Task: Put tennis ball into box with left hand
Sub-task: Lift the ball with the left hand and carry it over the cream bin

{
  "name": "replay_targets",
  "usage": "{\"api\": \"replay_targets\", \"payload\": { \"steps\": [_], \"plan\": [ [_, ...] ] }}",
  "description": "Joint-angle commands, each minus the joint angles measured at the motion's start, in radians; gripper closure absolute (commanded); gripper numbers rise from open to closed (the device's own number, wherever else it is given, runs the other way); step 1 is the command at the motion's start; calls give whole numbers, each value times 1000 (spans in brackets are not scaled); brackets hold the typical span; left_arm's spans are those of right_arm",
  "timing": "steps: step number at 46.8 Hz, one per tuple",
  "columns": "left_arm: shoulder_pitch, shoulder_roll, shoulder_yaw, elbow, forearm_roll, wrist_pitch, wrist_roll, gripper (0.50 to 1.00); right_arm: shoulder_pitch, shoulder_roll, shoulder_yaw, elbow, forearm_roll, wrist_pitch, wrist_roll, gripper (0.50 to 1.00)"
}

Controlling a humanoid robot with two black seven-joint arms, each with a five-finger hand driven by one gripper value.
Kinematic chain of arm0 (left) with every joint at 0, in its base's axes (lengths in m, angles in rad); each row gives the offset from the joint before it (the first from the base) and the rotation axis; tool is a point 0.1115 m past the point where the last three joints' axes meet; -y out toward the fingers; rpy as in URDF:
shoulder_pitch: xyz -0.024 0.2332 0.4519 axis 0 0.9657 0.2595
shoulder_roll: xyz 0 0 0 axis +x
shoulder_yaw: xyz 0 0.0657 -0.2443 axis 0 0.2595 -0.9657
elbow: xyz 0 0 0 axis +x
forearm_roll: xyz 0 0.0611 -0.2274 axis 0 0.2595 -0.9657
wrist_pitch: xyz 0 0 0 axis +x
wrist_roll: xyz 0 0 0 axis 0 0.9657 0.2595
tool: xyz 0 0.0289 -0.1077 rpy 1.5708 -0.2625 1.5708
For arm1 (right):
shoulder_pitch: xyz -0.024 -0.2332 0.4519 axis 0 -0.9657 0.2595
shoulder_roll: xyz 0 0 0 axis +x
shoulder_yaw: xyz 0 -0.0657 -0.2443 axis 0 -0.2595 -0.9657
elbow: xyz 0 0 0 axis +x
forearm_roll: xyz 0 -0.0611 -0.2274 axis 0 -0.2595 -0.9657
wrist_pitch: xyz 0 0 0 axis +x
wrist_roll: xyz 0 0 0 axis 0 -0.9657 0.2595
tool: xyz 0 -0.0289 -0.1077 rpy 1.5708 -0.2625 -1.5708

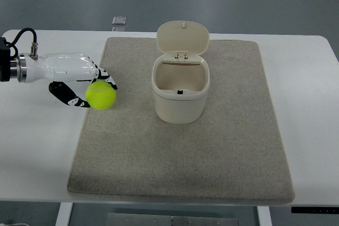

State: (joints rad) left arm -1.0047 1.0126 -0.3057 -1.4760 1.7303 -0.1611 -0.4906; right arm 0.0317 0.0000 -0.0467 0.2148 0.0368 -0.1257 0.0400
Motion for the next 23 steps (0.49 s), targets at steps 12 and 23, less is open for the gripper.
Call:
{"api": "replay_targets", "payload": {
  "steps": [12,23],
  "plan": [
    [-91,63,-35,-61,0,61,-74,1000,1,0,1,0,0,0,0,599],
    [-160,60,-35,-121,14,89,-75,1000,1,0,-1,0,0,0,0,599]
  ]
}}
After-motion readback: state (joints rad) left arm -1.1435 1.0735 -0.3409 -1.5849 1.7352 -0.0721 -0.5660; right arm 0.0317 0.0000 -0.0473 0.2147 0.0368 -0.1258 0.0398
